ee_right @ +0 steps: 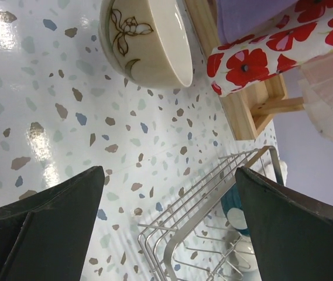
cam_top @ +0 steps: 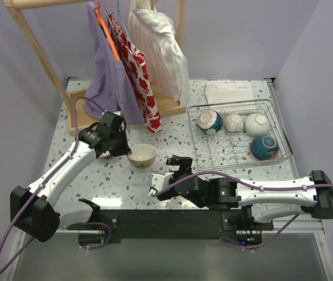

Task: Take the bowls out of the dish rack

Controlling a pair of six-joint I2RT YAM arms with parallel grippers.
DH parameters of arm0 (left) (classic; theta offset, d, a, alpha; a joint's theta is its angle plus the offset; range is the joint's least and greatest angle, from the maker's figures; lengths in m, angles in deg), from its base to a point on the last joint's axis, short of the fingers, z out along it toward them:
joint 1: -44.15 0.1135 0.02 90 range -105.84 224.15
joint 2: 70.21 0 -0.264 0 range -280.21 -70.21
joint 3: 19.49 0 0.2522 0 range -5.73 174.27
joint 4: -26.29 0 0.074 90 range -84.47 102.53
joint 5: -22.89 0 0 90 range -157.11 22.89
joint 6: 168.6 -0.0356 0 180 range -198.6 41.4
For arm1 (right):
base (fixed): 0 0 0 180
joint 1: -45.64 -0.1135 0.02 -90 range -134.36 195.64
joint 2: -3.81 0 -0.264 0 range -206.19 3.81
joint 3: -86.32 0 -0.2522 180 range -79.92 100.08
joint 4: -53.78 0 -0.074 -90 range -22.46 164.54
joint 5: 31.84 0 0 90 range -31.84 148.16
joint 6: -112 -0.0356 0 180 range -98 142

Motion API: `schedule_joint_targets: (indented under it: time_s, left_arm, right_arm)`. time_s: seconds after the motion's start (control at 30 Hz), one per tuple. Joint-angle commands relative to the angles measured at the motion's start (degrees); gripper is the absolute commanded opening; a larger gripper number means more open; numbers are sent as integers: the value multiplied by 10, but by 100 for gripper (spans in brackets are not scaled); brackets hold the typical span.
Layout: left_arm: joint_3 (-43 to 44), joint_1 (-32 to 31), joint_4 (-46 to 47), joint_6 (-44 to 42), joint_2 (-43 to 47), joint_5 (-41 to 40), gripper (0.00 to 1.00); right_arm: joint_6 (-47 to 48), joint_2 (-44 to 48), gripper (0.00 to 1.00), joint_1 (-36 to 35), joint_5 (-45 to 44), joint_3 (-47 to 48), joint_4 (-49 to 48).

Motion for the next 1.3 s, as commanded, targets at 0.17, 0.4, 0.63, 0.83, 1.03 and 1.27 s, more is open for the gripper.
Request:
schedule_joint_targets:
  time_s: [0.17,0.4,0.63,0.83,1.03,1.27]
  left_arm:
    - [22,29,67,4,57,-191,0]
    - [-85,88,168,27,121,-240,0]
    - [-158,140,252,51,152,-285,0]
    - [-212,170,301,87,165,-304,0]
    - [-229,178,315,102,171,-330,0]
    - [-254,182,336,124,149,-346,0]
  right_arm:
    - [-113,-17,99,36,-4,24,-23]
    - [-147,-25,99,56,19,23,-21]
    - [-155,-24,99,61,28,20,-28]
    - [-155,-17,99,67,30,12,-28]
    - [-158,-13,99,69,34,4,-30]
    - [-159,-13,99,70,38,-6,-37]
